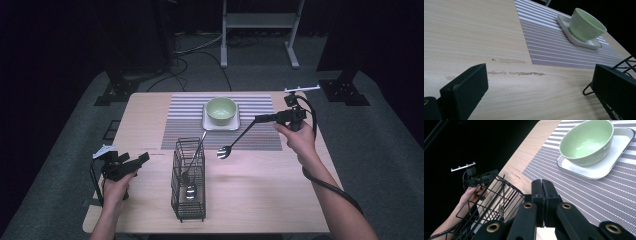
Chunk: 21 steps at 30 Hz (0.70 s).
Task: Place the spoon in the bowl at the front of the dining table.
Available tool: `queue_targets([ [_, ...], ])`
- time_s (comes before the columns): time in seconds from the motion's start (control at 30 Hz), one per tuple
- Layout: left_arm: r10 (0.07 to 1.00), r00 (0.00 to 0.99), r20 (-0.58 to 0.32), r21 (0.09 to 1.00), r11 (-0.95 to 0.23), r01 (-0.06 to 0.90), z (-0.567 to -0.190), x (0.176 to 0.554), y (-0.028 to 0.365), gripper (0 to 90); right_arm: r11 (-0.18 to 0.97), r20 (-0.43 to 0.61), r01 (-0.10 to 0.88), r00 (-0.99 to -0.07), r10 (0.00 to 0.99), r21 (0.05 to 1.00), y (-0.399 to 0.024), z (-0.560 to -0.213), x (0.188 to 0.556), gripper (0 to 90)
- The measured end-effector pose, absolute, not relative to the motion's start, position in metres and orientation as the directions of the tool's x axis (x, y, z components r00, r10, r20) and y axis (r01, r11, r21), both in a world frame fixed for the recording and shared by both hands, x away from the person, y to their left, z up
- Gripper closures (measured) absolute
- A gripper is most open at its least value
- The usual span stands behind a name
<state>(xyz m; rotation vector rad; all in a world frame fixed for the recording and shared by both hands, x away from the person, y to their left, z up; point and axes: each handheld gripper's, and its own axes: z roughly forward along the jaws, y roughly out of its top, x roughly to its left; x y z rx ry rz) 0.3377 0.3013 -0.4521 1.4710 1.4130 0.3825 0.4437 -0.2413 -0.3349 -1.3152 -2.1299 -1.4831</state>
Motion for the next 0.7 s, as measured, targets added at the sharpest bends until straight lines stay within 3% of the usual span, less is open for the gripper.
queue_targets([
  [0.7, 0.877, 0.263, -0.403, 0.806, 0.204, 0.556, -0.452, 0.338, 0.302, 0.0, 0.047, 0.628, 0.776, -0.543, 0.557, 0.629, -0.237, -0.338, 0.462, 88.9],
])
